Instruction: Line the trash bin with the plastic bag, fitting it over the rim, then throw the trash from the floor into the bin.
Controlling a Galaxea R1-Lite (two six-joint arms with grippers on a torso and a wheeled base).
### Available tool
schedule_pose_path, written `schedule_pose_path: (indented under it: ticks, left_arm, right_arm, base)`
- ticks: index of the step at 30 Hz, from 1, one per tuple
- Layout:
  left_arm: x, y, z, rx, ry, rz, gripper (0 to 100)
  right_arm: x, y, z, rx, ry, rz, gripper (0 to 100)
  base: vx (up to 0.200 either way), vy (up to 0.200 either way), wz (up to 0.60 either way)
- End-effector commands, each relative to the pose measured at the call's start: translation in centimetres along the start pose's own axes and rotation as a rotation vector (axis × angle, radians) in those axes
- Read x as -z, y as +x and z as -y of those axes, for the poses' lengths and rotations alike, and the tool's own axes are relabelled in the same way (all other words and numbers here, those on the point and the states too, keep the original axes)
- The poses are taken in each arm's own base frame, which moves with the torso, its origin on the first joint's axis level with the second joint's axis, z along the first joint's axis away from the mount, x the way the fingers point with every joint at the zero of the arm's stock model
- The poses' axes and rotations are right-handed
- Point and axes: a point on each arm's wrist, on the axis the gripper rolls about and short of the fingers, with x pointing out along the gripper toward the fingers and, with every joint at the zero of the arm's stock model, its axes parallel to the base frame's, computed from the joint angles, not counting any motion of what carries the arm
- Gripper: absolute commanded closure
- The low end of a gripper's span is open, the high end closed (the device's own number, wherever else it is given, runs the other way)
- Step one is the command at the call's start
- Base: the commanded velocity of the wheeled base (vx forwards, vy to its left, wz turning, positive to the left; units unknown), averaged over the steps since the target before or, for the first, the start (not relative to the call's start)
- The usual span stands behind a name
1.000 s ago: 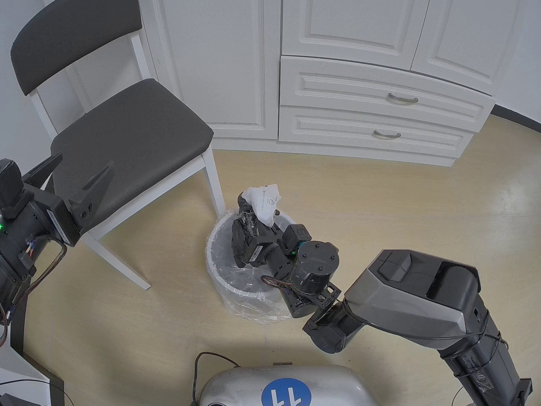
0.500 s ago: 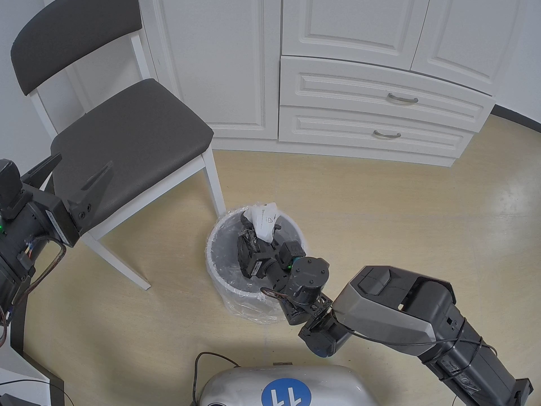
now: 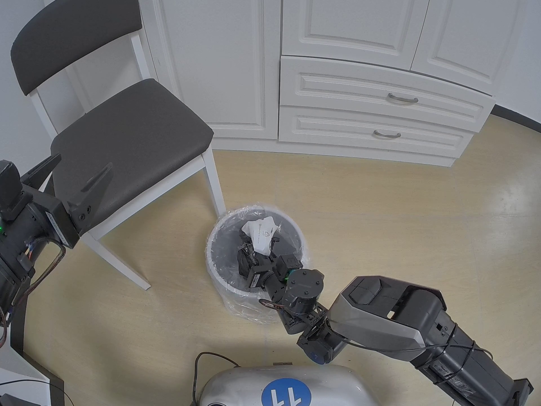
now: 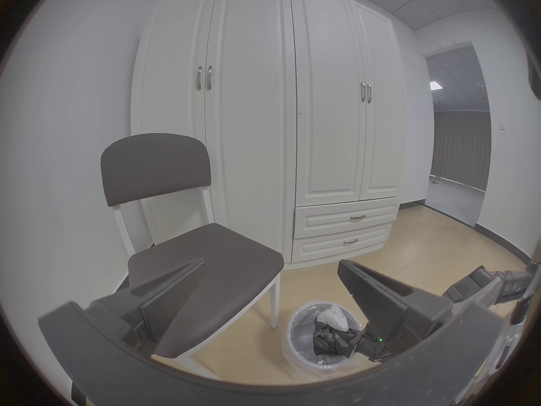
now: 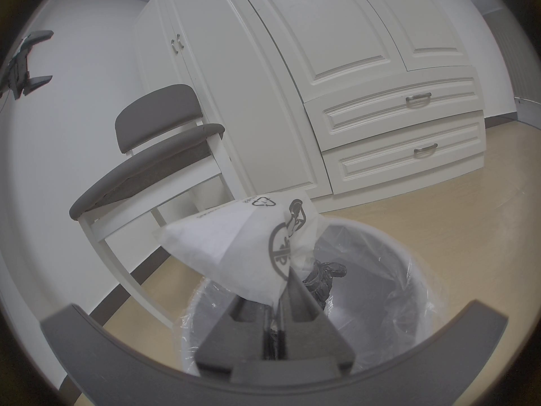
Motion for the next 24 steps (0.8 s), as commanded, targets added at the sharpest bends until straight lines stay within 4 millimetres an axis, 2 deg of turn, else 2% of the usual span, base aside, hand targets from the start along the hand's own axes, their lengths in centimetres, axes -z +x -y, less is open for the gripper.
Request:
schedule_pose_path:
  ticks: [1, 14, 24]
  left_arm:
    - [0.0, 0.0, 0.0, -0.001, 0.0, -0.001, 0]
    - [-0.1, -0.1, 0.0, -0.001, -0.001, 0.005, 0]
    - [-0.1, -0.1, 0.0, -0.001, -0.001, 0.005, 0]
  right_arm:
    - [0.7, -0.4, 0.0, -0.004, -0.004, -0.006, 100]
    - [1.2, -2.1, 0.2, -0.05, -0.056, -0.093, 100]
    - [1.7, -0.9, 0.0, -0.055, -0.031, -0.043, 100]
  base:
    - [0.0, 0.0, 0.0]
    - [0.0, 0.0, 0.0]
    - [0.0, 0.0, 0.0]
